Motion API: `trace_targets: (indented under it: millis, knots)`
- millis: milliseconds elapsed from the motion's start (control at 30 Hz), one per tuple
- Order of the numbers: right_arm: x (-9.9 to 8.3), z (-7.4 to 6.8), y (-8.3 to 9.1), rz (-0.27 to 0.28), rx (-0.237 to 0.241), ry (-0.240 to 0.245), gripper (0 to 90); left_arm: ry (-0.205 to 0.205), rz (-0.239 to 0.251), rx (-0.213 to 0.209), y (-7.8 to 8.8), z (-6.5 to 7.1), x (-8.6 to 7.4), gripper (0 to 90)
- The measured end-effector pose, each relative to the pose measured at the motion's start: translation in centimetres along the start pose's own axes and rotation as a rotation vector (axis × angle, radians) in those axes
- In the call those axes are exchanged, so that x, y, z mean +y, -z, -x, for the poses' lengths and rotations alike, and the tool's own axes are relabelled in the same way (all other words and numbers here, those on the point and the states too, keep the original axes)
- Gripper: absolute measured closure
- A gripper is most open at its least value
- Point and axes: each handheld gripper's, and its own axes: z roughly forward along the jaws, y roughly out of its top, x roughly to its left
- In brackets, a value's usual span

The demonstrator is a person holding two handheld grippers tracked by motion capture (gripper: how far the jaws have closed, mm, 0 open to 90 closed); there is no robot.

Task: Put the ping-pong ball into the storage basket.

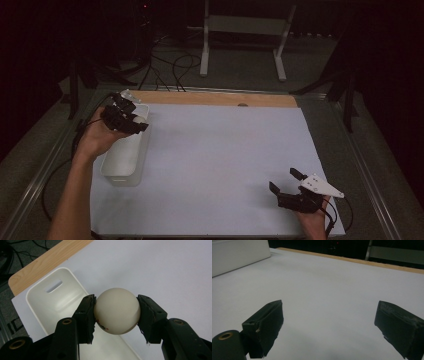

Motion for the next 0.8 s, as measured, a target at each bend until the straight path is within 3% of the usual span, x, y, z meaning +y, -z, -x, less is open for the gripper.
trace_targets:
  millis: [800]
  knots:
    - [0.0,0.0,-0.1,-0.004,0.003,0.000,8.0,0.037,-0.011,0.010,0.1,-0.9,-2.0,51.3]
